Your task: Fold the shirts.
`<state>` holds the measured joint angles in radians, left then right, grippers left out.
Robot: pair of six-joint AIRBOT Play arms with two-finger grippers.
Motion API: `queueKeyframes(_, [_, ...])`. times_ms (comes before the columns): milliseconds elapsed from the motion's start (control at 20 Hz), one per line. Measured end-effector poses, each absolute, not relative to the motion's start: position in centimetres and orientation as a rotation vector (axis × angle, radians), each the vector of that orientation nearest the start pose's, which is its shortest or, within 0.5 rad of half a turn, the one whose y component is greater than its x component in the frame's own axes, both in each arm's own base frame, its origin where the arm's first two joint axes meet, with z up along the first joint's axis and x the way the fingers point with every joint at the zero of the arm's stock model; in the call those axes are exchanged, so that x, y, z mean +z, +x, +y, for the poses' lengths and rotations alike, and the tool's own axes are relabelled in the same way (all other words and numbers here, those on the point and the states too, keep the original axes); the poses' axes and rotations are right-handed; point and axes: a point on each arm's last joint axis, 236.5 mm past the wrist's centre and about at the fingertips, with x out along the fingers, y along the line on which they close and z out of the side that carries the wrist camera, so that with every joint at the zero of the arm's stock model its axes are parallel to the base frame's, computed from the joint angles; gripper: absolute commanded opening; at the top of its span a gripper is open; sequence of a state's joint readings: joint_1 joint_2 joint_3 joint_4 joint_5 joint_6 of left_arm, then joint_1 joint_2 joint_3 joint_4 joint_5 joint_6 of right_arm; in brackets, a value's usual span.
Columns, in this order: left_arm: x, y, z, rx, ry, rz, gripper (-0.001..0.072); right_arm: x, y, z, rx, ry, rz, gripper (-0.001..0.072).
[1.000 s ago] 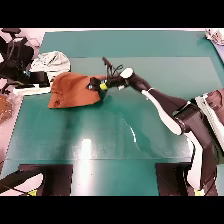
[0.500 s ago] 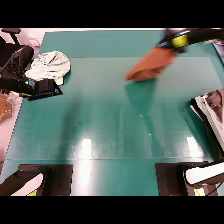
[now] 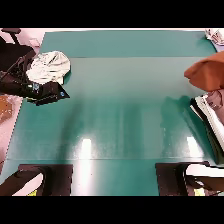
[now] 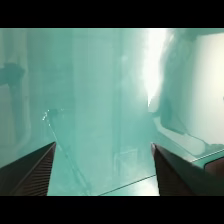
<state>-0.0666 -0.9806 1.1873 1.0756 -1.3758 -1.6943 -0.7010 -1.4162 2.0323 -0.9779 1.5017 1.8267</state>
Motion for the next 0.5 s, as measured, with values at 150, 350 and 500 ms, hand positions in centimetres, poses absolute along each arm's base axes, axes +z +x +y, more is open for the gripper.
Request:
queueKeyframes(150, [13.4, 30.8, -13.2, -0.365, -0.442, 1.188, 0.0697, 29.3, 38.6, -19.9, -0.226, 0.771, 0.660, 0.0013])
queueKeyframes(350, [13.5, 30.7, -13.4, -0.370, -0.446, 1.188, 0.0697, 29.1, 36.6, -21.3, -0.210, 0.720, 0.670, 0.0013])
queueKeyframes(500, [13.5, 30.7, -13.4, -0.370, -0.447, 1.188, 0.0697, 28.5, 35.9, -21.6, -0.187, 0.708, 0.687, 0.0014])
